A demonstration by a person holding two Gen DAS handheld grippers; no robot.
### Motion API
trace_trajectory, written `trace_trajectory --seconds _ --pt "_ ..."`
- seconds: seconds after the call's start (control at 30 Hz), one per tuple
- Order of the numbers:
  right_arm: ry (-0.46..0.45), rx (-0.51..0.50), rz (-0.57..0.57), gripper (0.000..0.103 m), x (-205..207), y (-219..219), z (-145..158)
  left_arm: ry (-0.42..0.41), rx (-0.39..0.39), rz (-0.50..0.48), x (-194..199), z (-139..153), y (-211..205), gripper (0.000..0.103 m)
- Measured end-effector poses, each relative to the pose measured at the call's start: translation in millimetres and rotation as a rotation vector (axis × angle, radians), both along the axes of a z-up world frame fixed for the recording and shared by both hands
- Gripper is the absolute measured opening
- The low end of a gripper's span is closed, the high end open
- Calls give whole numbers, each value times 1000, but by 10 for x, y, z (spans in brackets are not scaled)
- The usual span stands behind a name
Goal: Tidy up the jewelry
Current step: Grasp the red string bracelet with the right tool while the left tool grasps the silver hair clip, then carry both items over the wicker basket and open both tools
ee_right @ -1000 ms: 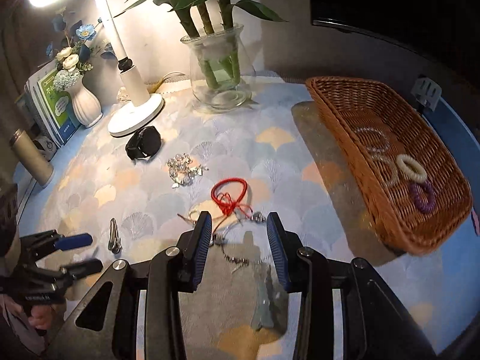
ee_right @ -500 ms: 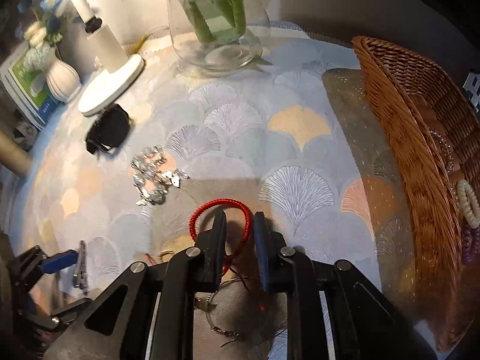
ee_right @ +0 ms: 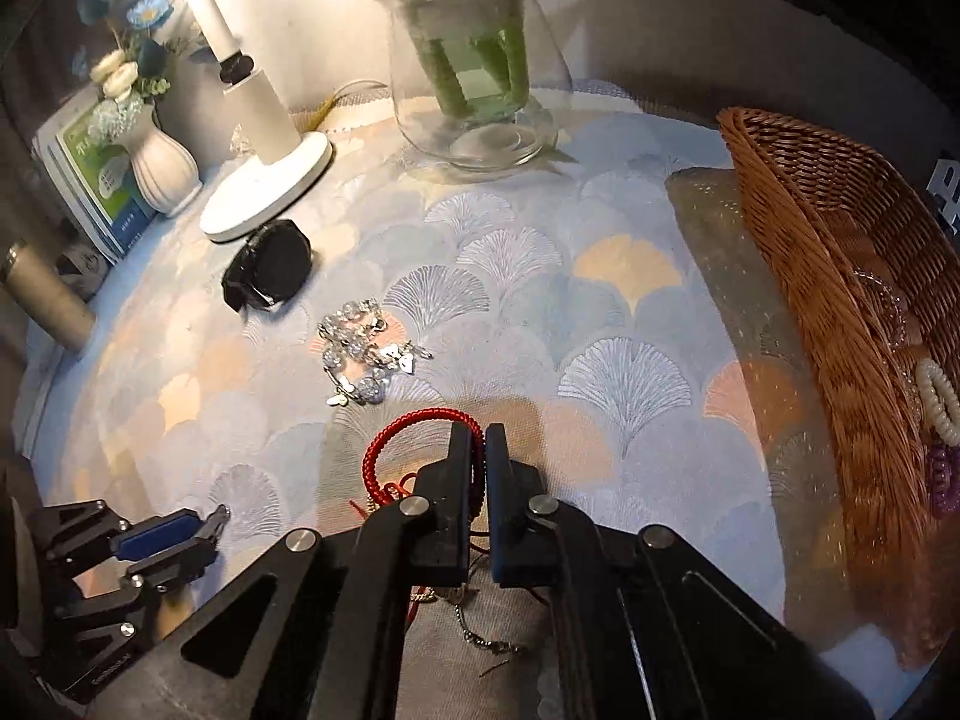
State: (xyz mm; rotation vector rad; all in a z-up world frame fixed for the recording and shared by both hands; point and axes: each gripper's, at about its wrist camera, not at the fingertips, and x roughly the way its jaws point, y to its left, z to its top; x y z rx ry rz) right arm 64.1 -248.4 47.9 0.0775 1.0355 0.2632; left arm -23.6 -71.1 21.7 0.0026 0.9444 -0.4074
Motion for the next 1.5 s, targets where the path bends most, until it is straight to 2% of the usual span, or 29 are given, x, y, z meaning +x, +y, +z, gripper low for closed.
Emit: trace_trajectory --seconds 0.17,0.47,0.6,0.67,1.0,1.13,1.23,1.37,1.5 --pt "-31 90 -4 5 -143 -123 269 0 -53 -12 -19 98 25 13" --pt "-143 125 -36 5 -460 -381 790 -72 -93 -60 -41 533 -145 13" --pt "-194 131 -77 5 -609 -638 981 -84 -207 -82 33 728 -222 13" --pt "-214 132 -104 5 -660 -800 1055 -94 -221 -106 98 822 -338 13" --pt "-299 139 -299 5 -654 -1851 1375 -179 -184 -248 543 1368 -1276 13" --pt "-296 106 -377 5 -529 -2201 1358 -183 -178 -307 719 1435 -1748 13" --pt "-268 89 -451 5 -430 -2443 1213 -168 -177 -340 852 1372 -2073 13" --pt "-182 121 -523 5 -241 -2737 895 -138 -163 -362 1051 1208 -2434 13" --pt "-90 142 -534 5 28 -2840 654 -90 -146 -340 1413 1049 -2660 13"
